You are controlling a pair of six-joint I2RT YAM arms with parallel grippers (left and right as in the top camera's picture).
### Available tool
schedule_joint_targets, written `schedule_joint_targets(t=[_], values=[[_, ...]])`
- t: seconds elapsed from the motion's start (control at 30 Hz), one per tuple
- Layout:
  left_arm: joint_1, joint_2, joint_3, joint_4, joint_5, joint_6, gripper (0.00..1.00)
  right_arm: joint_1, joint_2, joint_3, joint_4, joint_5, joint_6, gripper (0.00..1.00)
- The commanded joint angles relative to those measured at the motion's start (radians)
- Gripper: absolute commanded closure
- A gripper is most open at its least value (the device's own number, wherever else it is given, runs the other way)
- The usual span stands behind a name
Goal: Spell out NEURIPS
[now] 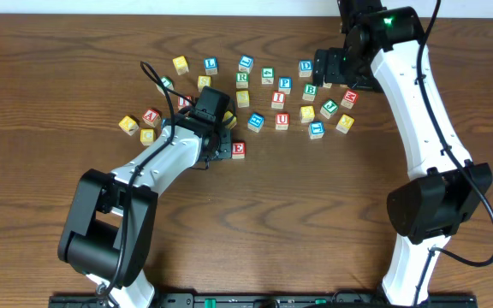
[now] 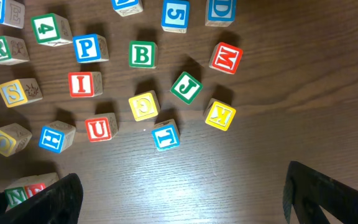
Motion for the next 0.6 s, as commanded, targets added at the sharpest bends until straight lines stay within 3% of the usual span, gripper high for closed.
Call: schedule_joint_targets(t=[0.0,0.57], values=[[0.000,0.010,-0.007,0.008,0.006,0.017,0.92,0.005,-0.001,-0.005,-0.004,-0.002,-0.008,0.01],[0.000,0.014,-0.007,0.017,0.017,0.030,0.92,0.005,-0.001,-0.005,-0.007,-0.002,-0.008,0.01]])
